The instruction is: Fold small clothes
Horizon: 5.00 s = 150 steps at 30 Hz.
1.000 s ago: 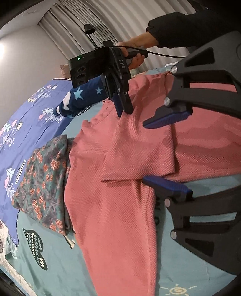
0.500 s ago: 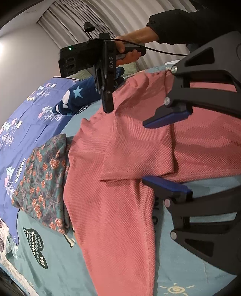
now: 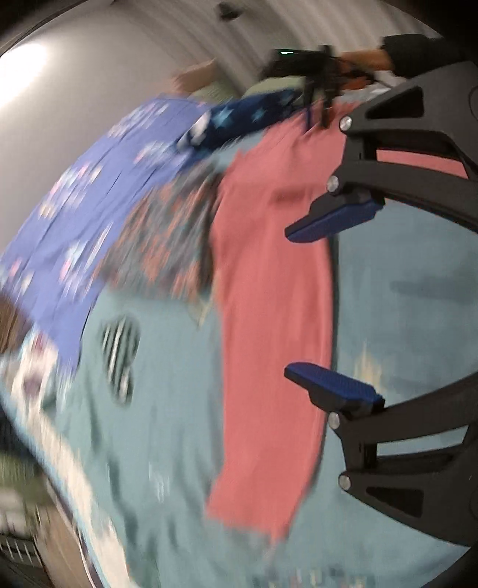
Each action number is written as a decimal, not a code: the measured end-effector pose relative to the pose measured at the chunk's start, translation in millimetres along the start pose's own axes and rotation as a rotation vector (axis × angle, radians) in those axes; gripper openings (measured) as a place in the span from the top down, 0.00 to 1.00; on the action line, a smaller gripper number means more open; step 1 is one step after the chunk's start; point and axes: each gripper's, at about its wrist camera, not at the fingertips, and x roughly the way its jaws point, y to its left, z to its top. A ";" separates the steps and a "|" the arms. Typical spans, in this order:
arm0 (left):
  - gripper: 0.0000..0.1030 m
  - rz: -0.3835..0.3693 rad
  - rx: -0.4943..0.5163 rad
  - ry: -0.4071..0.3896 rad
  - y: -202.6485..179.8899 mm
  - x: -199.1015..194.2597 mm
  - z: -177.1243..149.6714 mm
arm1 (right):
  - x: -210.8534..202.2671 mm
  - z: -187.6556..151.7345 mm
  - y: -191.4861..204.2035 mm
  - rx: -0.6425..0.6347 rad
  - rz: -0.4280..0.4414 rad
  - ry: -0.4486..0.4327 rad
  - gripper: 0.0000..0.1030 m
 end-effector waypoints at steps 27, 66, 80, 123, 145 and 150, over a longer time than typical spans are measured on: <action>0.25 -0.200 -0.870 -0.067 212.9 54.2 -15.7 | -70.8 -47.4 109.2 0.056 -0.001 -0.254 0.26; 0.91 -0.369 0.157 0.082 -79.2 56.8 -79.2 | 19.2 34.5 98.4 0.473 0.220 -0.111 0.20; 0.79 -0.377 0.111 0.092 -80.4 54.4 -83.8 | 57.2 92.4 143.3 0.393 0.148 0.052 0.21; 0.79 -0.537 0.365 -0.077 -324.7 -23.8 -103.7 | -176.9 2.8 86.2 0.456 0.129 -0.391 0.95; 0.59 -0.421 0.339 0.087 -330.6 30.7 -113.4 | -102.4 -66.8 -61.6 0.616 0.105 -0.182 0.95; 0.54 -0.242 0.395 0.008 -289.6 28.1 -87.6 | -76.9 -92.8 -93.4 0.678 -0.161 -0.153 0.87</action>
